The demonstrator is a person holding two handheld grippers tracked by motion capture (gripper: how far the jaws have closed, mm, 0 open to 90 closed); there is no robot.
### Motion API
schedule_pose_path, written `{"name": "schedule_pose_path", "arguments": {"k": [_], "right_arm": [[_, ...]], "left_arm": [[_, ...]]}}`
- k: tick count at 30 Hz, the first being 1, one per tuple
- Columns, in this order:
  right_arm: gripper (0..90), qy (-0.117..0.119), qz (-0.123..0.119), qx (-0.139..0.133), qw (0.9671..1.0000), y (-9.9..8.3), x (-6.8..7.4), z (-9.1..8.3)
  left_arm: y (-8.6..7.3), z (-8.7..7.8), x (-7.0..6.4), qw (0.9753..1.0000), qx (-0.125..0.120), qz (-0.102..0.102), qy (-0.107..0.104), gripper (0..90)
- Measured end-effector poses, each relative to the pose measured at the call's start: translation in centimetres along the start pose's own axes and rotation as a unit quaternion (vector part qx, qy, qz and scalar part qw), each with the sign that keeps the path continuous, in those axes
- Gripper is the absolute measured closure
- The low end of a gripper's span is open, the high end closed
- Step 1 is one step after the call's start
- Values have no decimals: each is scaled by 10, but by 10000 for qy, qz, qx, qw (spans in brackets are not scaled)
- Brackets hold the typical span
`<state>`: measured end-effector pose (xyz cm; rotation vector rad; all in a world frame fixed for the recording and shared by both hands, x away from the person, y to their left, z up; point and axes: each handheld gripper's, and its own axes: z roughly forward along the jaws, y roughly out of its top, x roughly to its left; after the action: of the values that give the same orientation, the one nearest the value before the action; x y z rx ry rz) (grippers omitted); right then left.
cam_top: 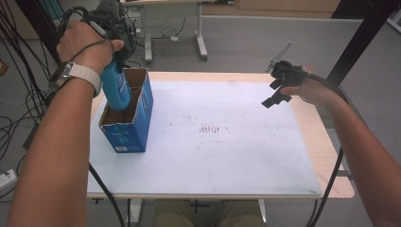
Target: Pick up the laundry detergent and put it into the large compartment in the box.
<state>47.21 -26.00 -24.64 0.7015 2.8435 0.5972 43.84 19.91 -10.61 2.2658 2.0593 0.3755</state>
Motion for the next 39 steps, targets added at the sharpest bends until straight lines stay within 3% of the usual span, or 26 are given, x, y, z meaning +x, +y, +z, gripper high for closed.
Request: {"name": "schedule_pose_path", "arguments": {"k": [20,39], "right_arm": [[98,22,52,29,10000,-1,0,4],[98,19,98,40,9999,-4,1,5]], "left_arm": [[-1,26,2,9998,52,165,-25,383],[-3,47,2,9998,68,189,-39,382]]}}
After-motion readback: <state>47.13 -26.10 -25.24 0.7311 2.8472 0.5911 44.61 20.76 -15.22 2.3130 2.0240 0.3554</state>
